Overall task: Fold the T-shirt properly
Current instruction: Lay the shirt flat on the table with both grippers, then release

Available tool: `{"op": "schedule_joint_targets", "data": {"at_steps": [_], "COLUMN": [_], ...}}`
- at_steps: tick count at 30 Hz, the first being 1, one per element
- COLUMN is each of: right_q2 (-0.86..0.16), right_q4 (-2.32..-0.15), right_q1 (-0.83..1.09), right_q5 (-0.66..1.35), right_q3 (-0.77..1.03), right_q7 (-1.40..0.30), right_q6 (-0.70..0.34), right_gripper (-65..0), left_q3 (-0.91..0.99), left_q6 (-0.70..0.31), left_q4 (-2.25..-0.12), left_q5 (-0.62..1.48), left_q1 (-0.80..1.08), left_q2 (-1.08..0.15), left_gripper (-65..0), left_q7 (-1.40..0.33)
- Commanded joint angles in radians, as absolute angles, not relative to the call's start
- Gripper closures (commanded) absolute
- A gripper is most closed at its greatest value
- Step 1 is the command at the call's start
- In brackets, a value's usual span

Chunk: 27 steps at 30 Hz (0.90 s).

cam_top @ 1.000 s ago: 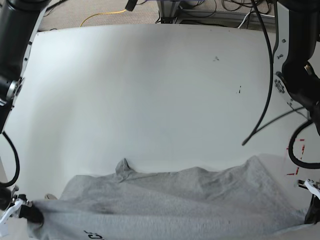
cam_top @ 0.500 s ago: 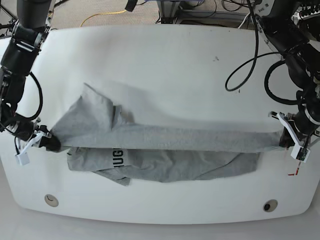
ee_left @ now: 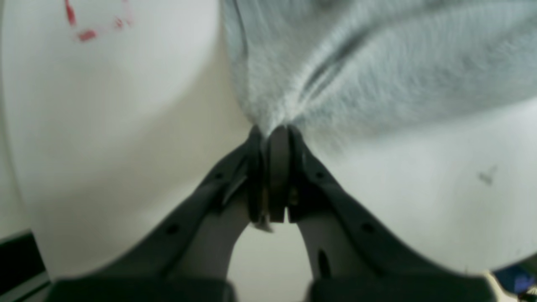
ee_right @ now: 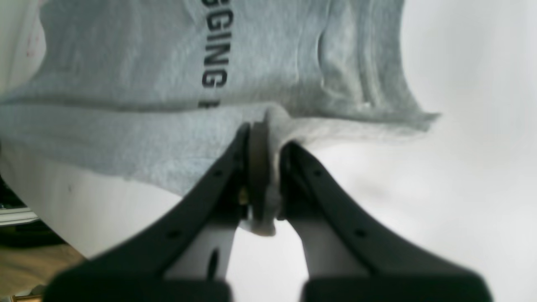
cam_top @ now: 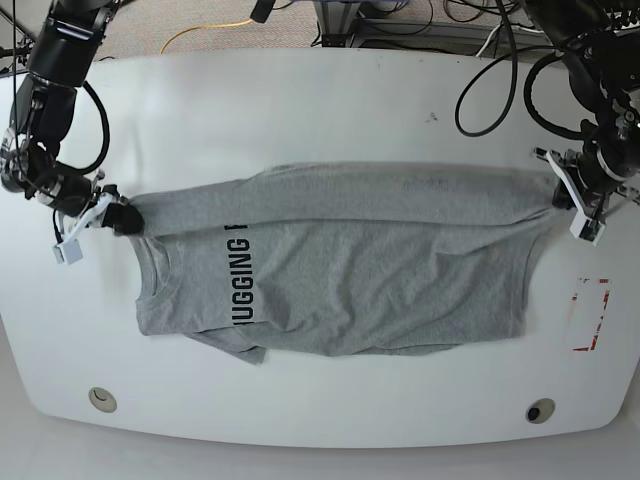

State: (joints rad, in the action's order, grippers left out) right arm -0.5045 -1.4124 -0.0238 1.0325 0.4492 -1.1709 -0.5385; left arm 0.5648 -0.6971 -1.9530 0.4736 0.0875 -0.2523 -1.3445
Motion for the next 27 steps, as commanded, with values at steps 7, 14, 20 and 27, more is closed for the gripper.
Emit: {"op": "schedule_joint_targets", "data": {"at_steps": [7, 14, 20, 27], "right_q2": [-0.466, -0.415, -0.381, -0.348], "right_q4": [-1.527, -1.558, -1.644, -1.713], "right_q1": [0.148, 0.28, 0.371, 0.429], "right_q5": [1.052, 1.052, 1.049, 1.05], "right_q3": [0.559, 0.604, 0.63, 0.639], "right_q7": [-1.167, -1.17, -1.17, -1.175], "right_q6": [-0.538, -0.541, -0.539, -0.533], "right_gripper": [0.0, 0.0, -0.2, -29.0], "left_q3": [0.622, 0.688, 0.727, 0.719], "left_q6": [-0.698, -0.698, -0.698, -0.698], "left_q4": [-1.969, -1.966, -1.962, -1.962], "left_q5": [0.479, 0.475, 0.473, 0.472], "left_q1": [0.222, 0.337, 0.395, 0.438], "left_q2": [-0.268, -0.265, -0.265, -0.269], "left_gripper": [0.0, 0.0, 0.0, -2.8], "left_q7": [-1.336, -1.334, -1.334, -1.336]}}
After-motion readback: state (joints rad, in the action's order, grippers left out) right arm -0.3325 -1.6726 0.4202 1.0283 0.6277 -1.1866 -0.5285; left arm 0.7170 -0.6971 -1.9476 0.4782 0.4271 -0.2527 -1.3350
